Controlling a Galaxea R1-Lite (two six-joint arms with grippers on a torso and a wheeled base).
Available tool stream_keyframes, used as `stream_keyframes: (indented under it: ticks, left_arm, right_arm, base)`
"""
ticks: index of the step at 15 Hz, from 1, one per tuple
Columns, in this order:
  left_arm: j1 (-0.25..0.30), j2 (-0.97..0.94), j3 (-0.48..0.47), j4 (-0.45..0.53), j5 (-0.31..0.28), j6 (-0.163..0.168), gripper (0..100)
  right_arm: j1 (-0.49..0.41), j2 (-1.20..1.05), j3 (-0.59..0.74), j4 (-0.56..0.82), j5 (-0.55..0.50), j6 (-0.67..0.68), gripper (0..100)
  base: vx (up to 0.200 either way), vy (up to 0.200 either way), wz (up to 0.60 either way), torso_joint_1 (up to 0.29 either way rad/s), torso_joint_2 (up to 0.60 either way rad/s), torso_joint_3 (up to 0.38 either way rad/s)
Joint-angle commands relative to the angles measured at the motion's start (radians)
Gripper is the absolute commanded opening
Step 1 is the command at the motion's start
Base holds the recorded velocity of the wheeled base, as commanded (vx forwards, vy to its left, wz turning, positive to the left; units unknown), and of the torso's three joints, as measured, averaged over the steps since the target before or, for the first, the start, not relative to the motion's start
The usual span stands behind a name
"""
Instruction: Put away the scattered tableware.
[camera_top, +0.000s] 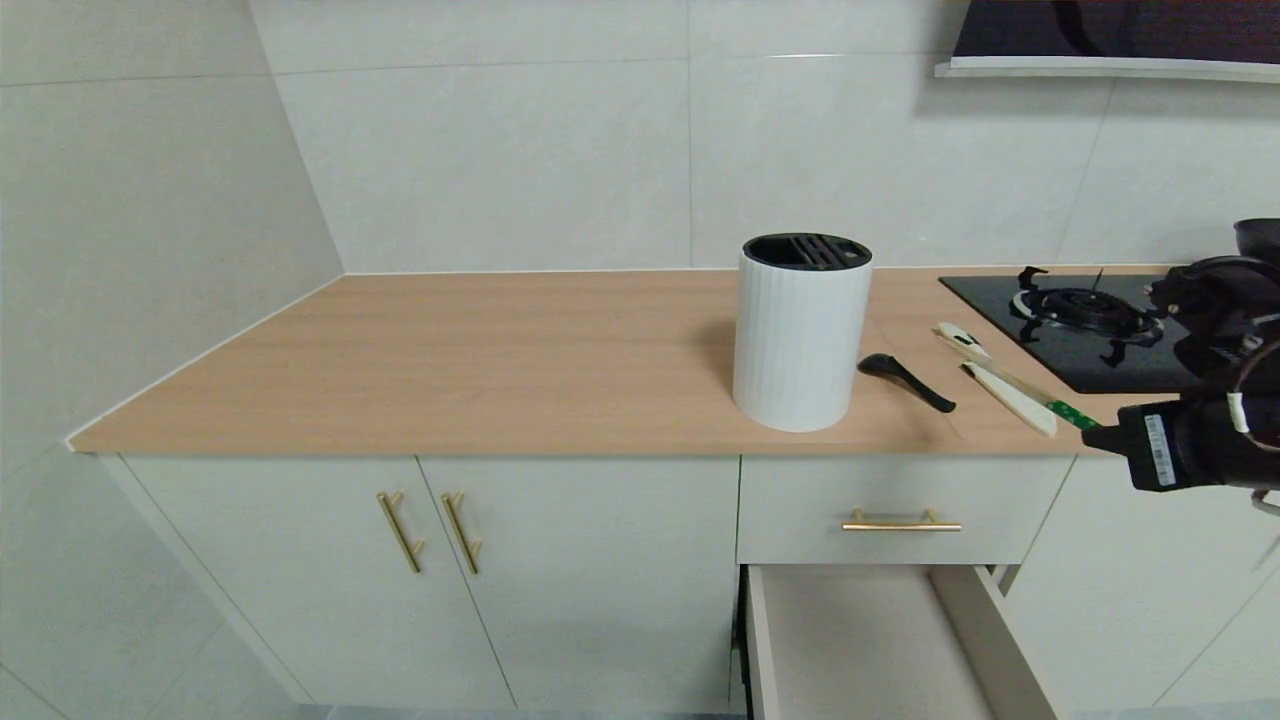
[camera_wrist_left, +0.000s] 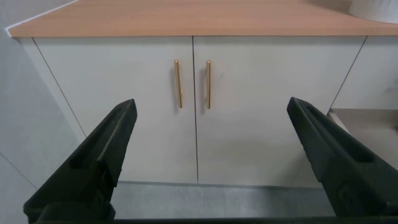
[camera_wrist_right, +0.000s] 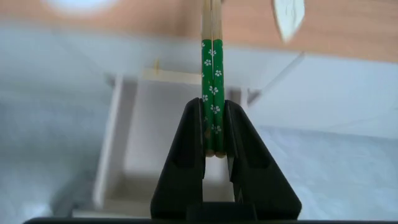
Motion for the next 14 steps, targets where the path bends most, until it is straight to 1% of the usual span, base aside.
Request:
stream_keyframes:
  ticks: [1,4,5,8,10,14]
  left_arm:
    - [0.000,0.002,0.000,0.000,0.000,0.000,100]
    - [0.000,0.002,0.000,0.000,0.000,0.000,100]
    - [0.000,0.002,0.000,0.000,0.000,0.000,100]
    - [0.000,0.002,0.000,0.000,0.000,0.000,100]
    - [0.000,0.002,0.000,0.000,0.000,0.000,100]
    - [0.000,0.002,0.000,0.000,0.000,0.000,100]
  right_arm:
    - [0.026,-0.095,0.037,0.017,0.006,-0.026,0]
    - [0.067,-0.104,0.089,0.017,0.006,-0.078,0]
    - [0.095,-0.114,0.115,0.015,0.006,-0.109,0]
    - [0.175,-0.118,0.152,0.008,-0.002,-0.115,0]
    - [0.227,-0.120,0.169,0.008,-0.004,-0.118,0]
    - [0.267,-0.120,0.184,0.008,-0.004,-0.118,0]
  base:
    - [0.000,0.000,0.00,0.000,0.00,0.000]
    - [0.000,0.000,0.00,0.000,0.00,0.000]
    - [0.000,0.000,0.00,0.000,0.00,0.000]
    - [0.000,0.000,0.00,0.000,0.00,0.000]
    - [0.000,0.000,0.00,-0.122,0.31,0.173]
    - [0.000,0.000,0.00,-0.194,0.46,0.256]
